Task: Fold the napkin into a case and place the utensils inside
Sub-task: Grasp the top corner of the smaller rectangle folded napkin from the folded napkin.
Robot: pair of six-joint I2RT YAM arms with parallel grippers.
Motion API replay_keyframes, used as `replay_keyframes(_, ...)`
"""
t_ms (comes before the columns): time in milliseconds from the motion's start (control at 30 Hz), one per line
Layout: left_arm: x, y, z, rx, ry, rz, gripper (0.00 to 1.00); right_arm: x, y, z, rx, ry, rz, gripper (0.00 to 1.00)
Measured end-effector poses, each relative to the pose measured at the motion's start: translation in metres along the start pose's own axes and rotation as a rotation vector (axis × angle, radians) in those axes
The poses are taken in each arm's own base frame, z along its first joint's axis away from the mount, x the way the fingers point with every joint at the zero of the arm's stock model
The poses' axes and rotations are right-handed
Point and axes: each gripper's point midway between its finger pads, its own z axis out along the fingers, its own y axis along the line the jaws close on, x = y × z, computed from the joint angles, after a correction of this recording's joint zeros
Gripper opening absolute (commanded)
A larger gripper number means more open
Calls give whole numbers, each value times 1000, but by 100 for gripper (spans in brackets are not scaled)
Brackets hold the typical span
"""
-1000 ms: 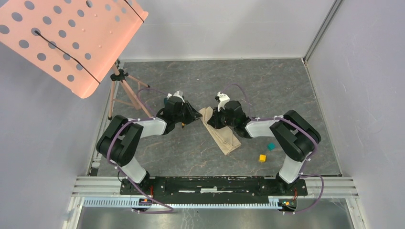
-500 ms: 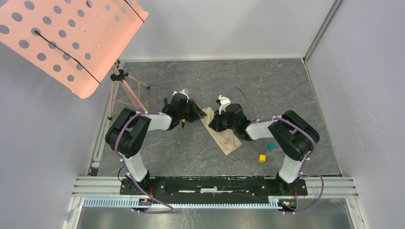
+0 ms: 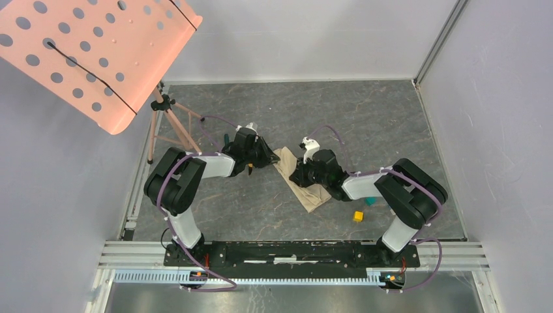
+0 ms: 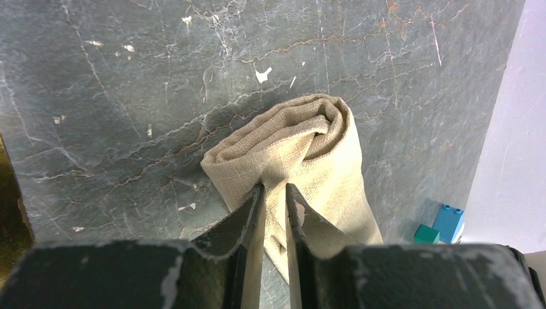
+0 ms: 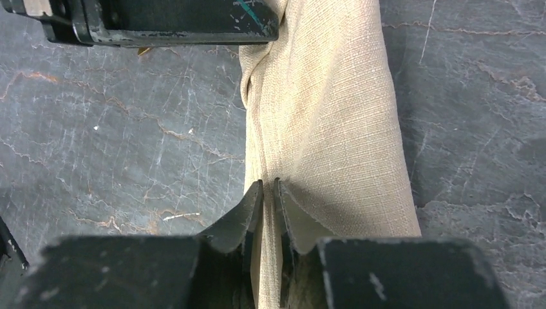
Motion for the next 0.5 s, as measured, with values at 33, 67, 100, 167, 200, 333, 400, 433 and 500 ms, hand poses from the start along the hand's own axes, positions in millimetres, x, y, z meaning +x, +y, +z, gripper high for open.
replay_keyframes(33, 0, 0, 0, 0, 0, 5, 27, 1, 1, -1, 3, 5, -6, 19)
replay_keyframes(67, 0, 0, 0, 1, 0, 10, 28, 1, 1, -2, 5, 7, -14, 21)
replay_keyframes(100, 0, 0, 0, 1, 0, 18, 29, 1, -1, -2, 13, 12, -24, 21)
replay_keyframes(167, -2, -1, -3, -3, -8, 26, 30, -3, -2, 0, 26, 23, -47, 22)
replay_keyframes(200, -4, -2, -5, -5, -17, 30, 30, -8, -2, 1, 34, 26, -58, 23)
replay_keyframes(333, -14, -10, -16, -3, -58, 43, 32, -39, -3, 9, 52, -7, -78, 25)
replay_keyframes(400, -18, -13, -19, 1, -67, 45, 32, -61, -6, 17, 64, -42, -79, 24)
replay_keyframes(433, -19, -15, -20, 0, -67, 46, 32, -69, -7, 20, 68, -56, -78, 22)
replay_keyframes(500, -21, -17, -20, -1, -68, 46, 35, -79, -11, 27, 76, -71, -72, 19)
